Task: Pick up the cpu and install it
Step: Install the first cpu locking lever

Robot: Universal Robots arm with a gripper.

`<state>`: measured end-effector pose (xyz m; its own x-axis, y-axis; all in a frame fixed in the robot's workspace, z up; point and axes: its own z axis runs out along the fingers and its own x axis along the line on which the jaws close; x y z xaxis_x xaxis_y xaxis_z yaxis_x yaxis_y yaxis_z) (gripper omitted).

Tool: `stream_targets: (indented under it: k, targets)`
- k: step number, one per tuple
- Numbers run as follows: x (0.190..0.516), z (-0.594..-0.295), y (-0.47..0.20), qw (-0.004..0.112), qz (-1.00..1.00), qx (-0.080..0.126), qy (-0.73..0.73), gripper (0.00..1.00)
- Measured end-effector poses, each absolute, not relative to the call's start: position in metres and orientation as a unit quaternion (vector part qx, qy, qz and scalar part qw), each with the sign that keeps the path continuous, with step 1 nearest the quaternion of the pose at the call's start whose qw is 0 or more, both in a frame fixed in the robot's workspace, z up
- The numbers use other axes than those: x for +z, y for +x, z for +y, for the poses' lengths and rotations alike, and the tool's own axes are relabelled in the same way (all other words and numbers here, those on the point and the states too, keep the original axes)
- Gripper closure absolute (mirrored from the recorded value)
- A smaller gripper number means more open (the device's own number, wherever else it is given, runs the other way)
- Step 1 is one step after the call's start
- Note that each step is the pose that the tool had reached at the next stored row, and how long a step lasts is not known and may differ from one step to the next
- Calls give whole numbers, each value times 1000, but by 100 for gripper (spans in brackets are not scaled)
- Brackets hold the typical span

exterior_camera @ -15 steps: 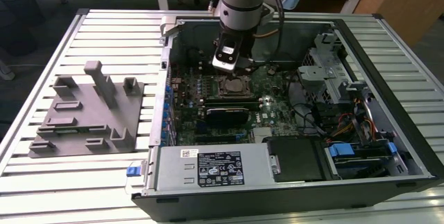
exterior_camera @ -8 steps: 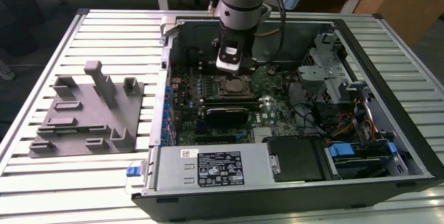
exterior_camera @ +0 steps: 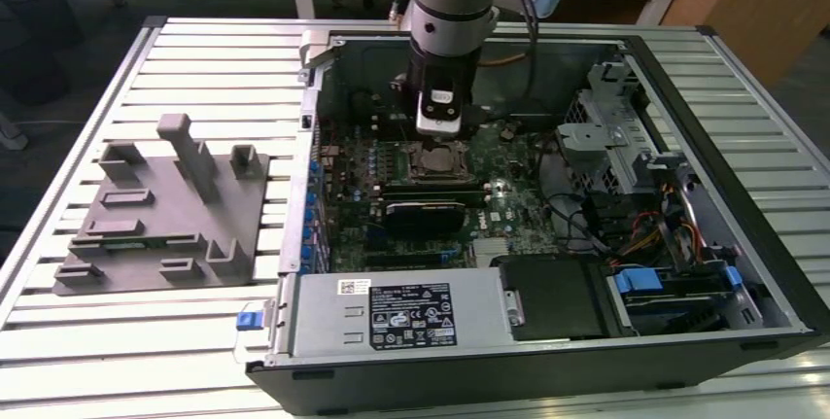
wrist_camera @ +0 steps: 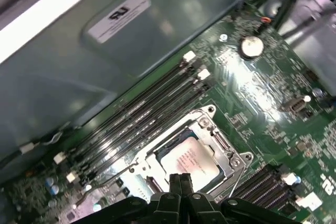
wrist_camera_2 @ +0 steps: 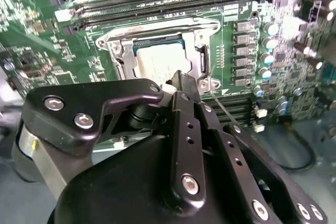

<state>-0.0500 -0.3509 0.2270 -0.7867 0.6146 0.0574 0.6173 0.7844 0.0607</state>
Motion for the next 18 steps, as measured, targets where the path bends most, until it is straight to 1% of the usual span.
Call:
stream_targets:
  k: [10, 18]
  targets:
    - [228, -351, -50, 20, -963, -37, -266, 89]
    - [246, -351, -50, 20, -963, -37, -265, 89]
